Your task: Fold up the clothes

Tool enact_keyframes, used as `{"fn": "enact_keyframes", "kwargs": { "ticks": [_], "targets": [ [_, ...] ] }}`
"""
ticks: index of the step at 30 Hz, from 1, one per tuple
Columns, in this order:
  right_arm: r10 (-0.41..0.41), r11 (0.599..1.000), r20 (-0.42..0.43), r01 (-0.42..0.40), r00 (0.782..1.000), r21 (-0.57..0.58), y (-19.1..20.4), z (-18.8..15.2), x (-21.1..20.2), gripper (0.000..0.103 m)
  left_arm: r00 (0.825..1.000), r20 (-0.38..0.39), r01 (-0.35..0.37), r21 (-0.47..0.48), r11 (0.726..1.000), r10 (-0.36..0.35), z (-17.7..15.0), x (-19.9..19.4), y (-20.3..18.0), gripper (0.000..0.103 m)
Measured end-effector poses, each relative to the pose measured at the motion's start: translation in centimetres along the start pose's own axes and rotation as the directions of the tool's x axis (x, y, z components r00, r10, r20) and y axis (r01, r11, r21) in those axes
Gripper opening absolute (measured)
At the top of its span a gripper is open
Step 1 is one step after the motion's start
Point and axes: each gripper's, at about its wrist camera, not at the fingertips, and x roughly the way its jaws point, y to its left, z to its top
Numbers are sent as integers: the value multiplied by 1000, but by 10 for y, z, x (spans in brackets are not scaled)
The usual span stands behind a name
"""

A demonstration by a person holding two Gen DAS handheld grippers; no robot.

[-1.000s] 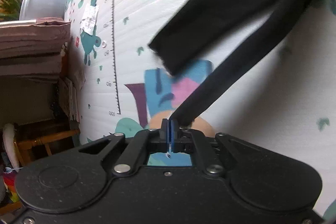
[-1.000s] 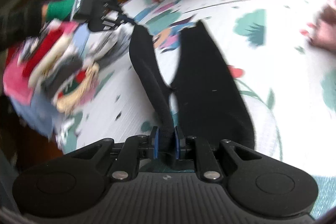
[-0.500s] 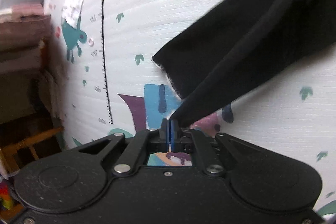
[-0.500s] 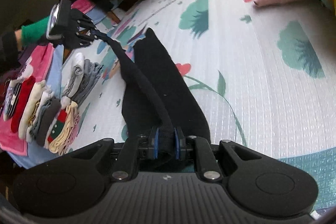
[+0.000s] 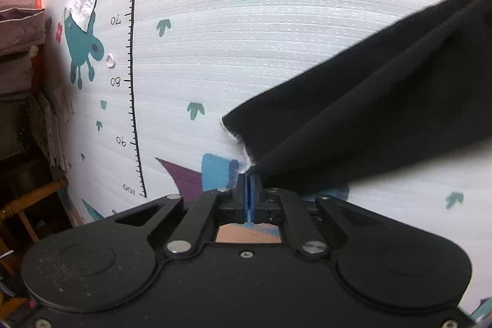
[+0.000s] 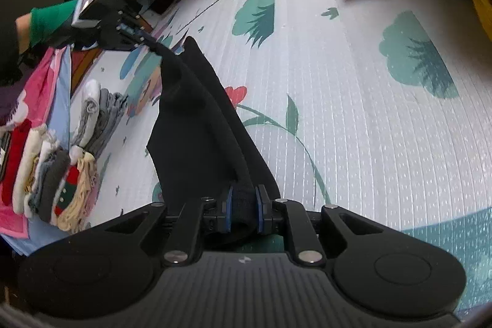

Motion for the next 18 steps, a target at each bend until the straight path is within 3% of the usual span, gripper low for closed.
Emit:
{"fn": "enact_keyframes", "kwargs": {
  "ticks": [10, 18],
  "targets": [
    [-10, 1000, -6, 10, 1000, 19, -1, 0, 1, 17, 1000, 7, -25, -14, 1000, 26, 30, 18, -1, 0],
    [-19, 1000, 14, 19, 1000, 19, 0, -7, -5, 17, 999, 29, -26, -58, 998, 28, 33, 18, 3, 0]
  ]
}}
